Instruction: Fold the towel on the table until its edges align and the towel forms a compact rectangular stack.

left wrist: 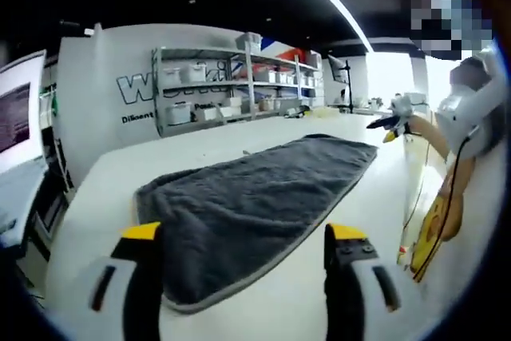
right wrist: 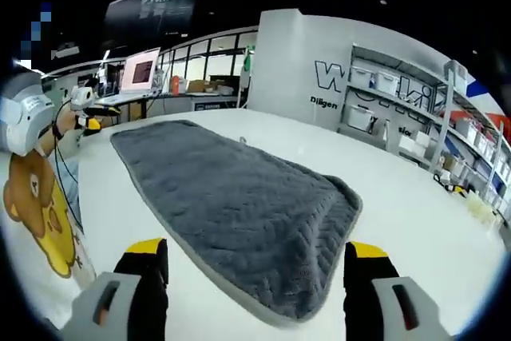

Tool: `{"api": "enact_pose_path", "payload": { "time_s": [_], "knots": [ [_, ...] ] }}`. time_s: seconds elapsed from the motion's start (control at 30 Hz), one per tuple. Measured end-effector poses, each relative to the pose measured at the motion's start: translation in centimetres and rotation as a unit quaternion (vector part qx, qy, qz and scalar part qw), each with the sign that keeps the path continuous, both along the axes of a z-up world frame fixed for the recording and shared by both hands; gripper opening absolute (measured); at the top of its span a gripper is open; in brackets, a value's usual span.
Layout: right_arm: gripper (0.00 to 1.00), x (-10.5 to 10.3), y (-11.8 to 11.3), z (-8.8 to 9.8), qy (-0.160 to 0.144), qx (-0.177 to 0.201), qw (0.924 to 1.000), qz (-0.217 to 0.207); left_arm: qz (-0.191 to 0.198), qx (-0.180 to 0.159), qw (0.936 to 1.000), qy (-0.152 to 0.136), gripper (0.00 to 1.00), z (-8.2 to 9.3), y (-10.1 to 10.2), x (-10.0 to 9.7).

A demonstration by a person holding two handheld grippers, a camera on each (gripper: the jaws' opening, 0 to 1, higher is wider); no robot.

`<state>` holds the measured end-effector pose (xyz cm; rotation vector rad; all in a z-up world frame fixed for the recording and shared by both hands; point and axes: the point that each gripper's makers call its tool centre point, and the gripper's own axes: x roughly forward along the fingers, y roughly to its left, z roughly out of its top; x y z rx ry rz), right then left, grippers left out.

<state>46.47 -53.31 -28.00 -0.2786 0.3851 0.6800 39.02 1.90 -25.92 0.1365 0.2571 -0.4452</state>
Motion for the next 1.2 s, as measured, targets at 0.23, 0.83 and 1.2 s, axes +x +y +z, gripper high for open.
{"api": "enact_pose_path", "payload": {
  "time_s": [0.23, 0.83, 1.2],
  "knots": [
    [0.99, -2.3, -0.5, -0.9, -0.007, 0.015, 0.9997, -0.020, 0.035, -0.020, 0.9992, 0.001, 0.90, -0.8, 0.6, -2.0],
    [1.00, -4.2, -1.7, -1.6, -0.022, 0.020, 0.9973, -0.066, 0.065, -0.014, 0.9978, 0.007, 0.91, -1.9, 1.4, -3.1],
    [0.99, -3.3, -4.3, -0.9, -0.072, -0.070, 0.9913, -0.085, 0.072, 0.063, 0.9954, 0.002, 0.83, -2.0, 3.4, -3.2]
  ]
}}
